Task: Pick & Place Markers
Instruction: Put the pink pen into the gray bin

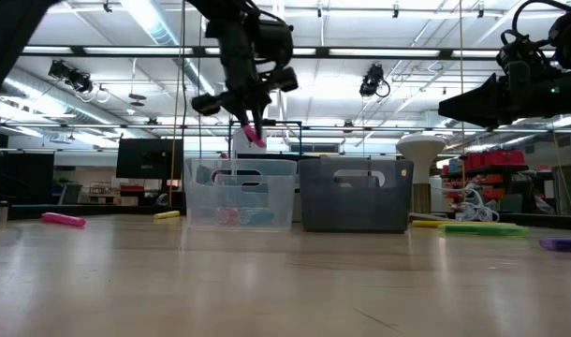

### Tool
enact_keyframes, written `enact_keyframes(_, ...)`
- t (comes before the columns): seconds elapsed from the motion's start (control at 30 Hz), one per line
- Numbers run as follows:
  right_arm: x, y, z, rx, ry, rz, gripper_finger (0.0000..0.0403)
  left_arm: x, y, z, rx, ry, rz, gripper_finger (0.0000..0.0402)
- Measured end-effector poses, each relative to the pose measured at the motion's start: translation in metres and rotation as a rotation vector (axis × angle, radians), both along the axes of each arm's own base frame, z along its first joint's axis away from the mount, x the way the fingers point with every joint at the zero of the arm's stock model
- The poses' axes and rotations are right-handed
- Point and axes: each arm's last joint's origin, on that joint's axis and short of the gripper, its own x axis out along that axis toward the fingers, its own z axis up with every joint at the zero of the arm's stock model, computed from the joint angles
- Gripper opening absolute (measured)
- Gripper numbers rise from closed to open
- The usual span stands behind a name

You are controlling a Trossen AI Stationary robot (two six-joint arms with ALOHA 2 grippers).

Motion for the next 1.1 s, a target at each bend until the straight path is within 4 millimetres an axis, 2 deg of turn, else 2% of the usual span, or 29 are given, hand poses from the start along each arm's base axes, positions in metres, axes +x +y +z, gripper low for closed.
enact_keyframes(0.23,0.000,0.000,0.000,0.000,0.000,0.000,0.0208,0.024,0.044,-0.003,0.024,0.001,0.002,0.0040)
enact_keyframes(0.5,0.000,0.000,0.000,0.000,0.000,0.000,0.0208,0.037,0.100,-0.009,0.063,-0.027,0.053,0.0040)
enact_keyframes(0.63,0.000,0.000,0.000,0.000,0.000,0.000,0.0208,0.043,0.118,-0.009,0.092,-0.051,0.084,0.0040)
enact_keyframes(0.77,0.000,0.000,0.000,0.000,0.000,0.000,0.0208,0.048,0.127,-0.015,0.111,-0.050,0.097,0.0040)
enact_keyframes(1.1,0.000,0.000,0.000,0.000,0.000,0.000,0.0208,0.056,0.126,-0.045,0.102,0.036,0.092,0.0041)
